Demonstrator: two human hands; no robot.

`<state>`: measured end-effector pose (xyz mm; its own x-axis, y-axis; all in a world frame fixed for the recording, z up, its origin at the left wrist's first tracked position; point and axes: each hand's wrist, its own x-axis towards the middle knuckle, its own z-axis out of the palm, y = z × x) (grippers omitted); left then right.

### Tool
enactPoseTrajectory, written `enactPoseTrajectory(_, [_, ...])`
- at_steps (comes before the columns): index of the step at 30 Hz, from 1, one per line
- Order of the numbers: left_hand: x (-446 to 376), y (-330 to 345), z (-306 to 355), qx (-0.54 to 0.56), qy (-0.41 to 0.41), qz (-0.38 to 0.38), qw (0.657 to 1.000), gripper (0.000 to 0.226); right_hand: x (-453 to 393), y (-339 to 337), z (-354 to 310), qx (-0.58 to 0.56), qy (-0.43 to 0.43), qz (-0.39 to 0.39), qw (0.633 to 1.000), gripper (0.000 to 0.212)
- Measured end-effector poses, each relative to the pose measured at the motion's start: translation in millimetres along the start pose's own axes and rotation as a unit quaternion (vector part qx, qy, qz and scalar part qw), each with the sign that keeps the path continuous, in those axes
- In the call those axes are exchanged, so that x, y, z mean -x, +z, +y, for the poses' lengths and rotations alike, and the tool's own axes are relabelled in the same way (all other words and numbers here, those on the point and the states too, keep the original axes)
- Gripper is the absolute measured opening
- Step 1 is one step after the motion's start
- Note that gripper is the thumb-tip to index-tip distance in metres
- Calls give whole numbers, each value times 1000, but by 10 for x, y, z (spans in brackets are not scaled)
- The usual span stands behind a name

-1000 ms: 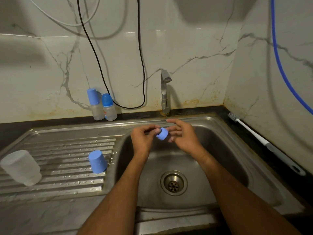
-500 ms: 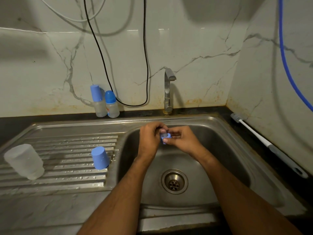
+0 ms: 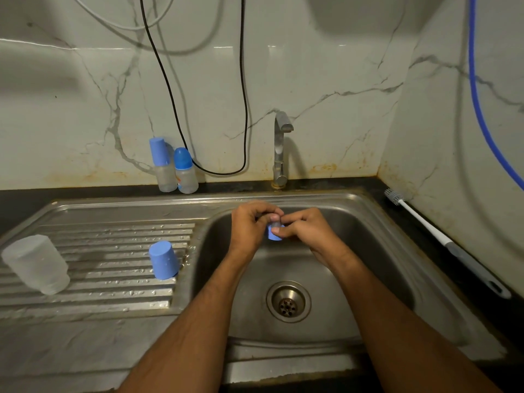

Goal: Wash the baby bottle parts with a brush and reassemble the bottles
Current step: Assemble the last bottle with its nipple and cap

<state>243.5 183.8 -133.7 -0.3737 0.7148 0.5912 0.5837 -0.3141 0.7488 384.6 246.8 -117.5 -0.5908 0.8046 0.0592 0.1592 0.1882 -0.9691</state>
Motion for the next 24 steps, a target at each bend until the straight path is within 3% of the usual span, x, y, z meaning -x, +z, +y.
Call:
enactPoseTrajectory(5, [12, 56, 17, 32, -21, -26, 999, 18, 11, 18, 0, -116, 80, 38, 989, 23])
enactPoseTrajectory(7, [34, 66, 6, 80, -95, -21, 992, 20, -1, 27, 13, -109, 68, 56, 990, 18])
enactPoseTrajectory(10, [64, 21, 14, 219, -221, -58, 949, 30, -43, -10, 9, -119, 43, 113, 985, 12])
enactPoseTrajectory(13, [90, 9, 78, 263, -226, -94, 933, 40, -68, -25, 30, -84, -5, 140, 987, 13])
enactPoseTrajectory(16, [89, 25, 110, 278, -240, -63, 928, 46, -76, -42, 34, -56, -43, 123, 990, 17])
enactPoseTrajectory(20, [88, -22, 148, 334, -269, -56, 902, 33, -97, -126, 53, -53, -75, 57, 994, 41])
enactPoseTrajectory(24, [85, -3, 178, 335, -327, -21, 883, 33, -97, -98, 103, 5, -130, 62, 990, 31])
